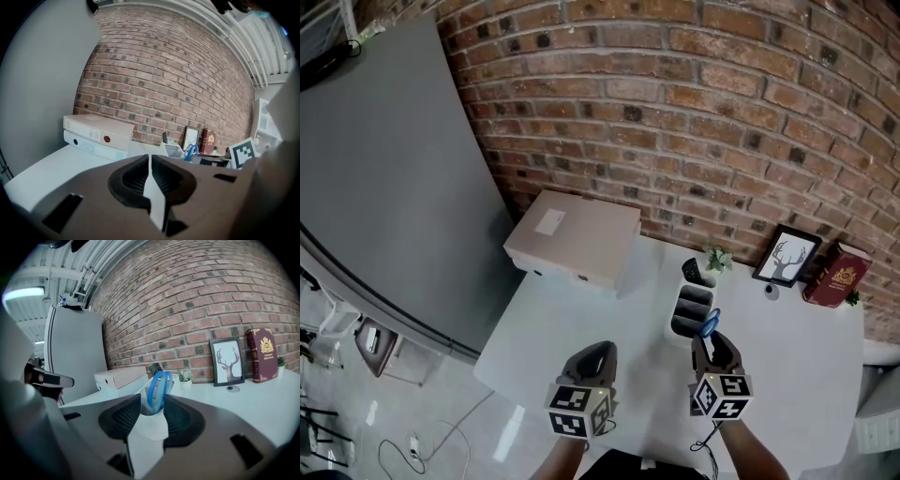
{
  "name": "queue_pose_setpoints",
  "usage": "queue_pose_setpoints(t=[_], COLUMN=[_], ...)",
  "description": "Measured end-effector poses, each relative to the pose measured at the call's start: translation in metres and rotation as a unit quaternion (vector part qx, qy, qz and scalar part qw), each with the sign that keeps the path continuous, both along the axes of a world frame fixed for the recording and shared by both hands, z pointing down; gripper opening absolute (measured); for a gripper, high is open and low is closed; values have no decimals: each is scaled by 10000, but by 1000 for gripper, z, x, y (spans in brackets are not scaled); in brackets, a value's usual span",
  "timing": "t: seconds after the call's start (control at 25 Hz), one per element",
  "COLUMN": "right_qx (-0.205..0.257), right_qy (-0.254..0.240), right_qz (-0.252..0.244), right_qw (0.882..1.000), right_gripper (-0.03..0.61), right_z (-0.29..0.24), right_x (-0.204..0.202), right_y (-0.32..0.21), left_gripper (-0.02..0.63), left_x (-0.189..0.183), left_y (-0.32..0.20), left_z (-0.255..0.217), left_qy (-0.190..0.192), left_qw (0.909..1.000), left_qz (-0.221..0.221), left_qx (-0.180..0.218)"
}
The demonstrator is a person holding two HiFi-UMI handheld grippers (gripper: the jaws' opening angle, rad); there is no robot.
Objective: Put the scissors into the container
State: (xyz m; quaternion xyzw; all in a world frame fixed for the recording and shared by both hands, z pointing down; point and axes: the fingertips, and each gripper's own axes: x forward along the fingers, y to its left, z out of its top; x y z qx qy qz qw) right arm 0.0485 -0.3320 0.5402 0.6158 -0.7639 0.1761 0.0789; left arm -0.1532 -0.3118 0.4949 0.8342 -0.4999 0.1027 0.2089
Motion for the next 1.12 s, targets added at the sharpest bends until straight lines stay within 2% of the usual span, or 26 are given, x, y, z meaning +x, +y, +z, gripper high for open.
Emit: queue_pose_setpoints(t=[0.44,0.88,1.12], right_qx=[18,203,284], right_qy=[-23,32,-2], right_qz=[-193,-409,-431], right_qw=[9998,9990,9987], right_gripper=[132,32,2], right_z=[-14,-43,-59], right_x=[-9,-15,-17], right_y=[37,63,74], left_gripper=[25,25,25], left_x=[6,10,9], left_y=[16,31,37], left_z=[0,-3,-7], left_qy=[-24,-11,-32], left_qw=[10000,9999,9998], left_qz=[-16,-81,-88], left_qx=[56,99,168])
